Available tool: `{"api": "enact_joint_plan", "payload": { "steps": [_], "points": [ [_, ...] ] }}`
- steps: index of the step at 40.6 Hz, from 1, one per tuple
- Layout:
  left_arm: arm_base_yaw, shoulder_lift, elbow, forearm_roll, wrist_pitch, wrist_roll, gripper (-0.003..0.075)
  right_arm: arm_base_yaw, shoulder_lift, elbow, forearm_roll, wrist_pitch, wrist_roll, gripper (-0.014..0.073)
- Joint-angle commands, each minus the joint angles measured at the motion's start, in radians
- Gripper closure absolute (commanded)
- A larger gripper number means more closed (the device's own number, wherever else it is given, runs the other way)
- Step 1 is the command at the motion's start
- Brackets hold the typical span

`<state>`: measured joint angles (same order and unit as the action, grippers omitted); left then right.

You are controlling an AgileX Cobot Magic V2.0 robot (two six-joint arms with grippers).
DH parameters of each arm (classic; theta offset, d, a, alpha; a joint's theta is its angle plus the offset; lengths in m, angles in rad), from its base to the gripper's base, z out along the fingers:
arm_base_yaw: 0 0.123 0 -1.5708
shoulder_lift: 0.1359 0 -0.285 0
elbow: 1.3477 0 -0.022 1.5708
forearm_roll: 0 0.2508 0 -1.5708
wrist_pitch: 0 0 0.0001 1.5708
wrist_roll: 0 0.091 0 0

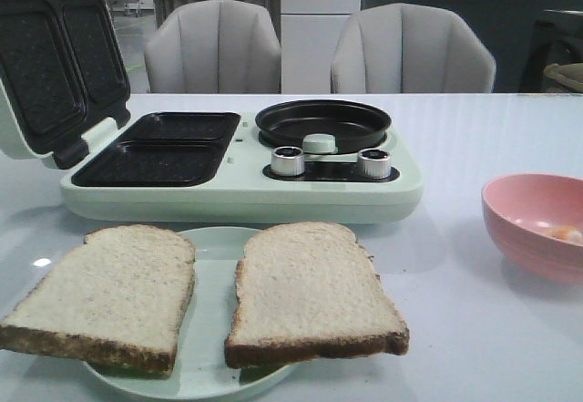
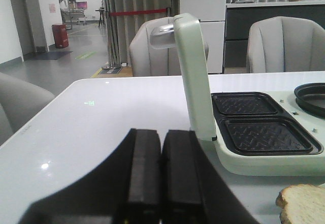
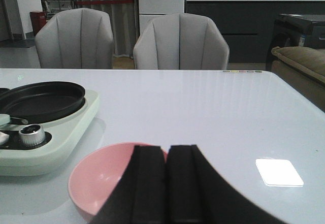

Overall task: Make breakfast with bread and shrimp
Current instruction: 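Move the left gripper above the bread slice nearest the sandwich maker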

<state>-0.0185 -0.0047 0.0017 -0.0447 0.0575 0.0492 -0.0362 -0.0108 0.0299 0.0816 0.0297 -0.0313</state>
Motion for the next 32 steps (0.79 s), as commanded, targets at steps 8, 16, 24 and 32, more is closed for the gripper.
{"api": "enact_joint_plan", "payload": {
  "steps": [8,16,24,32],
  "points": [
    [0.0,-0.016,0.031,-0.009,-0.089,-0.005,0.0619,-0.006,-0.02,-0.019,-0.002,-0.088,0.0,0.0559],
    [0.0,-0.016,0.031,-0.009,-0.089,-0.005,0.0619,-0.006,-0.02,-0.019,-0.002,-0.088,0.0,0.0559],
    [0.0,-0.016,0.031,-0.009,-0.089,-0.005,0.0619,-0.006,-0.02,-0.019,-0.002,-0.088,0.0,0.0559],
    [0.0,-0.016,0.029,-0.009,-0.146,-0.005,0.0619,-0.006,-0.02,-0.02,-0.002,-0.13,0.0,0.0559]
  ]
}}
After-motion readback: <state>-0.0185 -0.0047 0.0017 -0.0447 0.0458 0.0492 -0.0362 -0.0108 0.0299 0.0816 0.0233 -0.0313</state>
